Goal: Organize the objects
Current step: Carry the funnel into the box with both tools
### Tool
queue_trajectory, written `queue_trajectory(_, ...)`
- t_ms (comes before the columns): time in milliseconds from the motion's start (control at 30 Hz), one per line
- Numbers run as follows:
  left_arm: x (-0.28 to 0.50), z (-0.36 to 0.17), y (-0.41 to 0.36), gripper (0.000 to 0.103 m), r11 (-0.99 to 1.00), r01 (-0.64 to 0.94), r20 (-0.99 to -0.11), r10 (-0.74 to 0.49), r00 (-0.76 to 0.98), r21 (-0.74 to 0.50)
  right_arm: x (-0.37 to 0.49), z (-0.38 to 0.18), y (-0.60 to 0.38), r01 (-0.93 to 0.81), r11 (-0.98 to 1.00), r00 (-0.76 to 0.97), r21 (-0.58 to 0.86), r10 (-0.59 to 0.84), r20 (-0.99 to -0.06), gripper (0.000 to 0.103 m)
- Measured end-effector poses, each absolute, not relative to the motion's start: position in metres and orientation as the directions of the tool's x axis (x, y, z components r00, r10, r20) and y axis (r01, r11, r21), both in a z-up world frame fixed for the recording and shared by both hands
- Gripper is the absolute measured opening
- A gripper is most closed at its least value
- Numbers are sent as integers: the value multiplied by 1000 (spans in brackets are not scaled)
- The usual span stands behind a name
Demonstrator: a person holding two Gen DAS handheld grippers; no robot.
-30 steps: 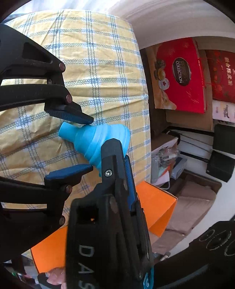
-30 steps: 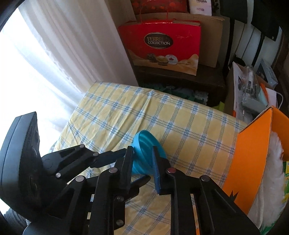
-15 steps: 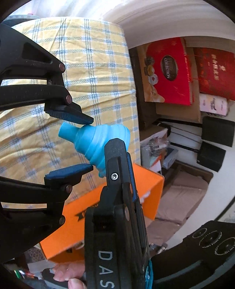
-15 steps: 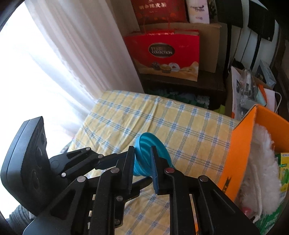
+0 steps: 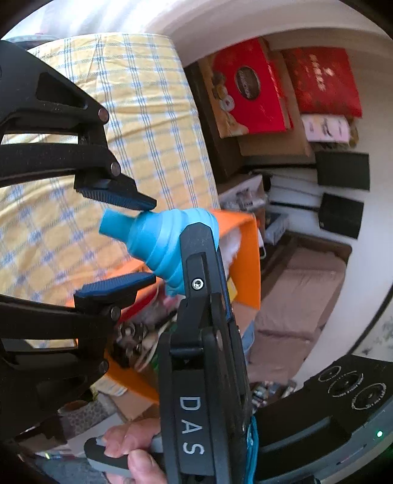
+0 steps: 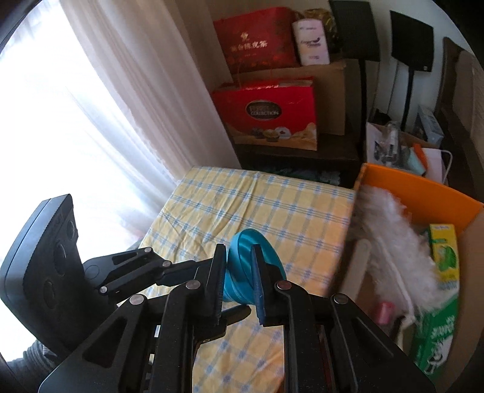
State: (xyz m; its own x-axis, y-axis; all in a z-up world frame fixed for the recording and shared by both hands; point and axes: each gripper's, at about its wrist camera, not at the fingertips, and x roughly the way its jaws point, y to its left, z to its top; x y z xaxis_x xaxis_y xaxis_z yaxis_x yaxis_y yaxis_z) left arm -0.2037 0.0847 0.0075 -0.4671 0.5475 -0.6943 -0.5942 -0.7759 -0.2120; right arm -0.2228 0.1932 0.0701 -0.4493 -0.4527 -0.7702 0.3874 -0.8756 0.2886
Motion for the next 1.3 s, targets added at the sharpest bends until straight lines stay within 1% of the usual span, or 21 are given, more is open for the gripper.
queue_trajectory(367, -177, 17, 142, 37, -710, -673, -683, 598, -420, -208, -184, 89, 256, 319, -902, -501, 290, -420, -757, 15)
queue_trajectory(567, -162, 14, 175, 37, -675, -715, -701, 600, -385, -184, -169, 86, 288, 276, -909, -519, 313, -415, -747, 15)
queue_trajectory(767, -153, 3, 206, 37, -649, -742, -726, 591, -352, -169, -161, 72, 324, 210, -914, -525, 347, -405, -749, 15)
queue_trajectory(967, -153, -13, 236, 37, -643, -754, -767, 549, -331, -136, -162, 54, 350, 152, -917, -527, 370, -392, -754, 15)
queue_trajectory(1133, -158, -22, 248, 37, -654, -748, -786, 519, -336, -112, -165, 39, 369, 104, -915, -530, 390, -383, -756, 14)
queue_trajectory(1200, -161, -25, 248, 38, -658, -743, -790, 519, -327, -124, -168, 33, 375, 90, -913, -529, 398, -382, -758, 14)
queue_trajectory(1267, -162, -26, 246, 43, -663, -738, -791, 516, -330, -124, -172, 26, 378, 75, -915, -523, 397, -375, -766, 14)
queue_trajectory(1300, -162, -26, 243, 44, -667, -735, -791, 515, -332, -126, -174, 22, 379, 69, -917, -521, 393, -369, -770, 14)
